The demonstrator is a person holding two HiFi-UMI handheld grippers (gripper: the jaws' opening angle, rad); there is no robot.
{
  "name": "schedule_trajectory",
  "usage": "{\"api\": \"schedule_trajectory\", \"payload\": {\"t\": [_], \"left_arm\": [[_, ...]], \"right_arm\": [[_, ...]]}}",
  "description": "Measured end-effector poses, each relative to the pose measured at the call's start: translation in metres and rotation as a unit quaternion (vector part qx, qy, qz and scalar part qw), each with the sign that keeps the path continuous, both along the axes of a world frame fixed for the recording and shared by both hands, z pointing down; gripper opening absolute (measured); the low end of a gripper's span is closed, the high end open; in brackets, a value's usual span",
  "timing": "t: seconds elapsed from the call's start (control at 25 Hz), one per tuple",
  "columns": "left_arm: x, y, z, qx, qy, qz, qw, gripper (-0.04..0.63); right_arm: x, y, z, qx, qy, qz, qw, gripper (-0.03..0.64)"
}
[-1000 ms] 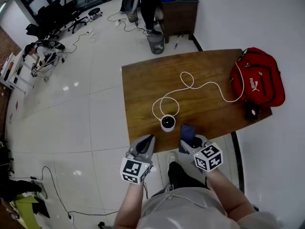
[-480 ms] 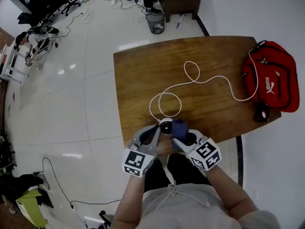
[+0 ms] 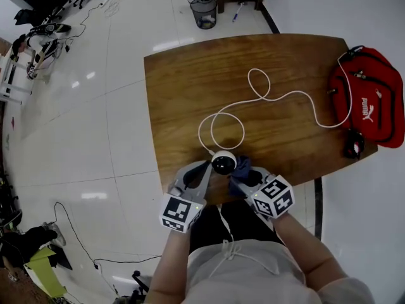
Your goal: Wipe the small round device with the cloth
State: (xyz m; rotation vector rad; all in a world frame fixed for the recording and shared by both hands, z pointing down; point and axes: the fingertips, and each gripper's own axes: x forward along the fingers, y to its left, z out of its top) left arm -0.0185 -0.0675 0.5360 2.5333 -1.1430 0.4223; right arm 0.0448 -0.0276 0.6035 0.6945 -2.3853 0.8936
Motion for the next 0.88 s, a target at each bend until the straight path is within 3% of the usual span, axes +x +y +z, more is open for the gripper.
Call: {"api": "schedule_trajectory", "payload": {"t": [0.28,0.44,0.64,0.76,0.88], "left_arm": [[-0.007,0.0,0.014,-0.012,0.008,-0.008,0.9999,0.005],[-0.006,-0.001,0.011,-0.015,0.014,-0.01,0.9997,0.006],[-0.004,-0.002,0.005,-0.014,0.025,-0.01,0.9995,0.006],[-0.003,-0.002,0.007,-0.023,0.029,-0.006,0.9993,0.006],[-0.002,-0.003,0.007,-0.026,0.032,-0.003,0.9991,0.006]], "right_arm": [[0.008,-0.001,0.008,-0.042,0.033,0.001,0.999,0.109],[0.025,-0.019,-0.025,0.01,0.028,0.022,0.999,0.109],[0.015,-0.052,-0.095,0.099,-0.049,0.031,0.993,0.109],[-0.005,-0.058,-0.111,0.112,-0.087,0.014,0.99,0.109],[-0.009,-0.066,-0.101,0.103,-0.08,0.024,0.991,0.109]]}}
